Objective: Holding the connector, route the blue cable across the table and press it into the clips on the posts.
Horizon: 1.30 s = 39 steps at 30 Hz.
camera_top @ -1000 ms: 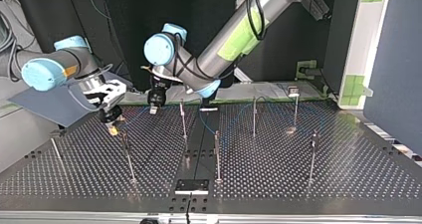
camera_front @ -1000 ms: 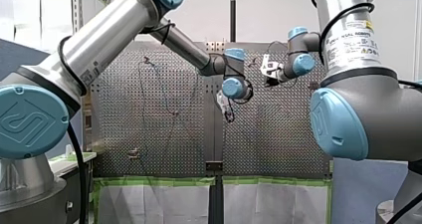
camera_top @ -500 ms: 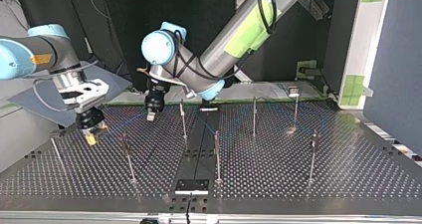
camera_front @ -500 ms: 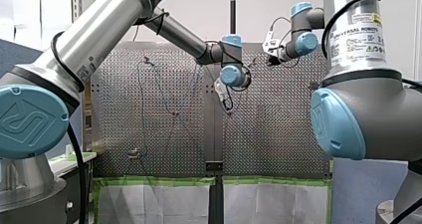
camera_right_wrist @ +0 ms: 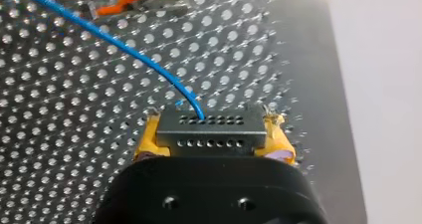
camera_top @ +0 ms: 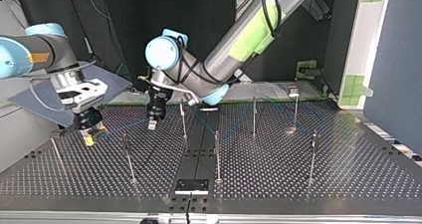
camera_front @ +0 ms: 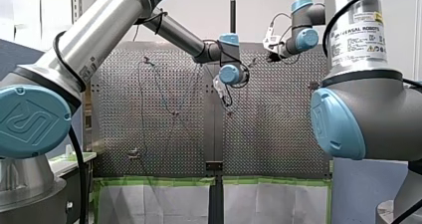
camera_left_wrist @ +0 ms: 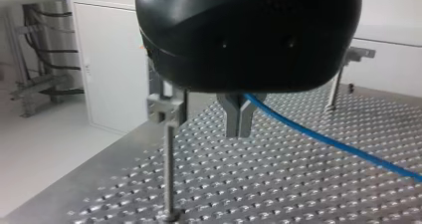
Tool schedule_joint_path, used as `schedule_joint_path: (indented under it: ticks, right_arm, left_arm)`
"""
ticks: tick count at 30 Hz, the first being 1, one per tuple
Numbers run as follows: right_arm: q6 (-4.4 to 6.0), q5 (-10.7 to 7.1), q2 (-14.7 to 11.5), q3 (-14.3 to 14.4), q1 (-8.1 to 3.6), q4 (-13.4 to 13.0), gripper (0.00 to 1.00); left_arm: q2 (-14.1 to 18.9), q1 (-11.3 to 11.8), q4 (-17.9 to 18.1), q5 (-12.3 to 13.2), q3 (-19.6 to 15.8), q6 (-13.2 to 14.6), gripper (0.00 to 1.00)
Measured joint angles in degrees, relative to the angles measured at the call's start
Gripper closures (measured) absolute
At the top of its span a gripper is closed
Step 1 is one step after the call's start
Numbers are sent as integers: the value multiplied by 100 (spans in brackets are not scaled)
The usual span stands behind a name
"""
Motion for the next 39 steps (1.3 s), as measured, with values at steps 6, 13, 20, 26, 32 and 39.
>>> schedule_joint_path:
  ticks: [6, 13, 20, 26, 32, 39]
  right_arm:
    - [-41, -2, 64, -24, -1, -11, 100]
    - [-66, -14, 69, -68, -1, -12, 100]
    - [-66, -15, 82, -117, -19, -20, 100]
    - [-53, -29, 105, -179, -42, -27, 100]
    - [-42, -57, 132, -274, -57, -29, 100]
    - [-33, -66, 162, -306, -91, -30, 100]
  left_arm:
    - [-4, 101, 47, 91, 110, -19, 100]
    - [-4, 230, 13, 341, 273, -46, 100]
    - [-7, 320, 41, 551, 320, -96, 100]
    - [-10, 441, 152, 673, 338, -164, 100]
    - [-16, 565, 242, 775, 400, -173, 100]
    - [-16, 624, 139, 930, 417, -194, 94]
